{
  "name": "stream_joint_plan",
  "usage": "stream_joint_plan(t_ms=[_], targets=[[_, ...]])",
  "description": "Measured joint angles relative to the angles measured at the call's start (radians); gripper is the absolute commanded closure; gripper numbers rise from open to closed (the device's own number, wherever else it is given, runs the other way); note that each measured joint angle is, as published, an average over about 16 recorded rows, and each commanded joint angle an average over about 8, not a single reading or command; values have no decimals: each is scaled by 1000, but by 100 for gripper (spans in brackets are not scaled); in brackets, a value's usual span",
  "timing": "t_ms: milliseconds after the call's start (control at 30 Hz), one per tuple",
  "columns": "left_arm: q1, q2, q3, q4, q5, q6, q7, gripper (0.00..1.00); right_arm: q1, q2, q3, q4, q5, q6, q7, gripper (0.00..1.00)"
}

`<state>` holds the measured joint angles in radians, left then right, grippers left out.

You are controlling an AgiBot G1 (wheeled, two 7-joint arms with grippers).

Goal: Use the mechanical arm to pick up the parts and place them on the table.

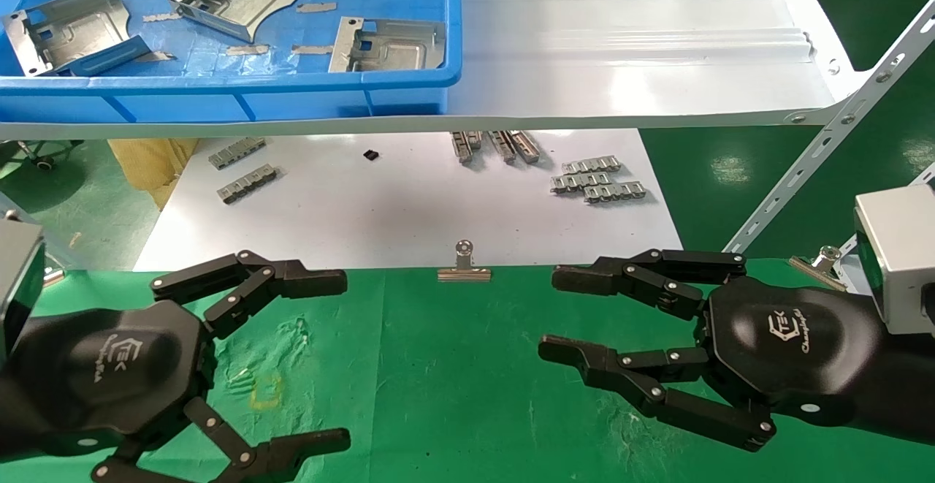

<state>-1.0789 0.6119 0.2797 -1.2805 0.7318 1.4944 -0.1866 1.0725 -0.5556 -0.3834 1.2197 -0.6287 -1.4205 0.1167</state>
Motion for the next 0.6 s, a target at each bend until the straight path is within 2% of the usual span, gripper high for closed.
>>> stream_joint_plan(t_ms=[167,300,433,600], targets=[[-39,6,0,7,15,-12,-5,0,0,0,0,0,0,0,0,100],[-124,28,9,40,54,-32,-17,0,0,0,0,0,0,0,0,100],[-262,76,34,125,129,-64,-27,0,0,0,0,0,0,0,0,100],[-485,172,84,323,265,-132,-27,0,0,0,0,0,0,0,0,100]])
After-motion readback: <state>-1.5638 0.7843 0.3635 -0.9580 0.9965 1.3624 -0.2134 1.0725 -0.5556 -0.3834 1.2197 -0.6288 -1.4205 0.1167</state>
